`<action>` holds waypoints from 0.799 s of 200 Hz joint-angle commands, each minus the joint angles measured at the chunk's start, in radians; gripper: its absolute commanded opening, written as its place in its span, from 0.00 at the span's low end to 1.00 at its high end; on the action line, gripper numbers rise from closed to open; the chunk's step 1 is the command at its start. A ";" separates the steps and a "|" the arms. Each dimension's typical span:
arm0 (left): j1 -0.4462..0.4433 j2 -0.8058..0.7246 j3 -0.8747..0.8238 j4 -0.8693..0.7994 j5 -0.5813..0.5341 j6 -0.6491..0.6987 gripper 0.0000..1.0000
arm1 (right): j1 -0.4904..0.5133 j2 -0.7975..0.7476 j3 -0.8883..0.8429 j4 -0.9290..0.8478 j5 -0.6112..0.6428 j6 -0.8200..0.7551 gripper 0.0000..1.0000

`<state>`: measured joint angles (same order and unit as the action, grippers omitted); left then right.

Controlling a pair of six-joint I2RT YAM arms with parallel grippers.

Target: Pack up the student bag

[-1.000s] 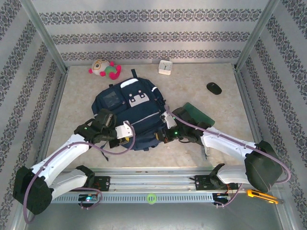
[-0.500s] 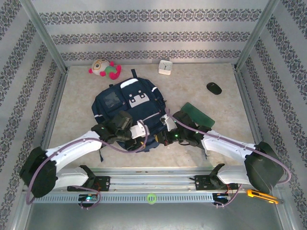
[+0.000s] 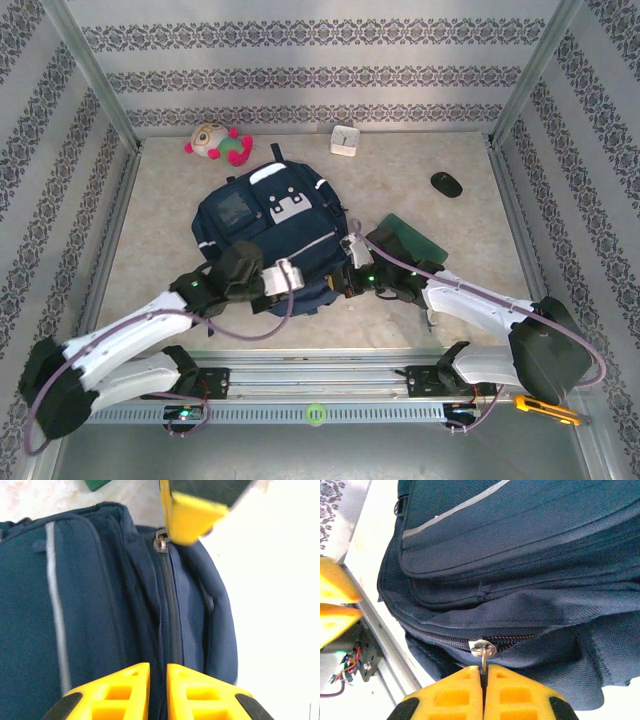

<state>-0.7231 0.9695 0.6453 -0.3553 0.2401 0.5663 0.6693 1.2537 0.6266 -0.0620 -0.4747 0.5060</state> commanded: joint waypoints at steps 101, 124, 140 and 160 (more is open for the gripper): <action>-0.044 0.252 0.111 0.180 0.056 -0.220 0.72 | 0.057 -0.075 -0.053 0.085 0.019 -0.006 0.00; -0.070 0.383 0.170 0.185 0.070 -0.207 0.75 | 0.043 -0.081 -0.056 0.085 0.026 0.004 0.00; -0.073 0.431 0.175 0.236 0.025 -0.214 0.65 | 0.036 -0.083 -0.054 0.082 0.026 0.001 0.00; -0.073 0.451 0.174 0.265 -0.006 -0.206 0.36 | 0.032 -0.088 -0.055 0.075 0.037 0.005 0.00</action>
<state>-0.7853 1.4059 0.7963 -0.1684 0.2657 0.3748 0.7151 1.1954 0.5770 -0.0078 -0.4522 0.5022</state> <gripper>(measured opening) 0.488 0.052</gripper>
